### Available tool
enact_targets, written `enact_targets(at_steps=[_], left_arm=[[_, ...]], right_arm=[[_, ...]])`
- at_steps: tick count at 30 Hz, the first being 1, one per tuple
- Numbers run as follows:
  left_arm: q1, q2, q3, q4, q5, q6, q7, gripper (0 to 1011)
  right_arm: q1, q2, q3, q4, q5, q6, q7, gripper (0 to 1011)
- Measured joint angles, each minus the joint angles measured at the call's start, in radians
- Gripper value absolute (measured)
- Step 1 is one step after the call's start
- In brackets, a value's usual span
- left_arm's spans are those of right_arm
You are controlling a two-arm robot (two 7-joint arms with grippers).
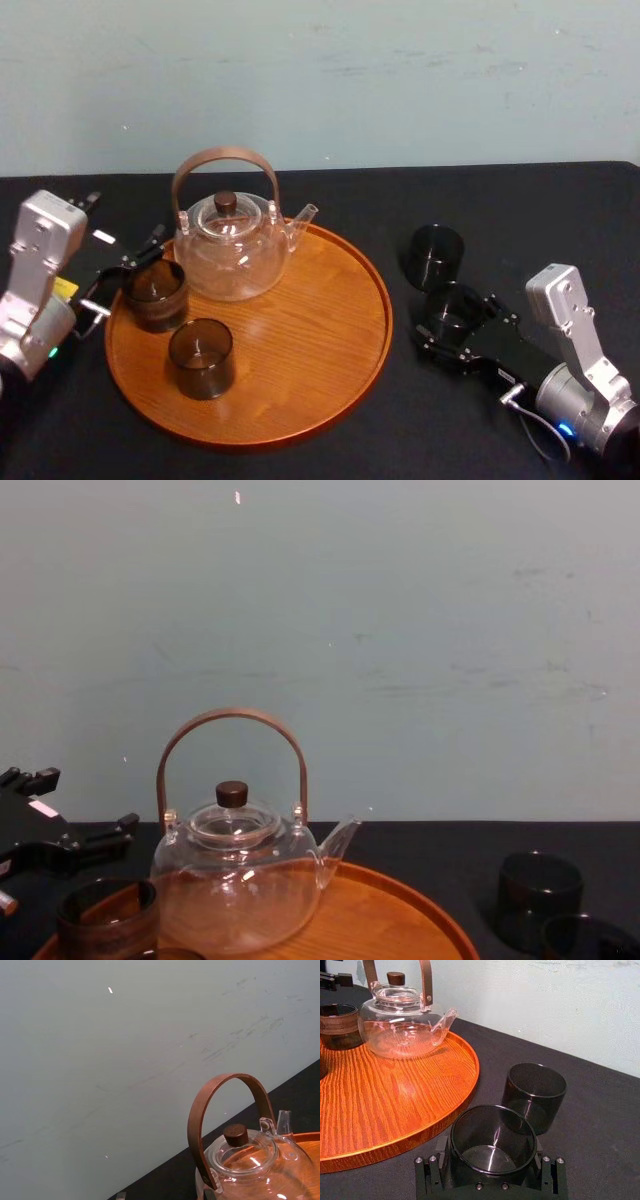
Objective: Pick up the glass from the table and place it on the tray.
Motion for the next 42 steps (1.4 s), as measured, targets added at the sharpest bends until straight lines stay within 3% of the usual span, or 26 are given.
enact_targets(at_steps=[8,13,29,42], left_arm=[[0.0,0.0,0.0,0.0,0.0,0.0,0.0,1002],[0.0,0.0,0.0,0.0,0.0,0.0,0.0,1001],[0.0,0.0,0.0,0.0,0.0,0.0,0.0,1001],[0.0,0.0,0.0,0.0,0.0,0.0,0.0,1002]], right_arm=[[-0.002,0.002,0.0,-0.003,0.0,-0.001,-0.001,996],[-0.003,0.002,0.0,-0.004,0.001,-0.001,-0.001,912],[-0.004,0.003,0.0,-0.006,0.002,-0.001,0.002,909],[-0.016,0.005,-0.007,-0.074,-0.006,-0.01,0.03,909]])
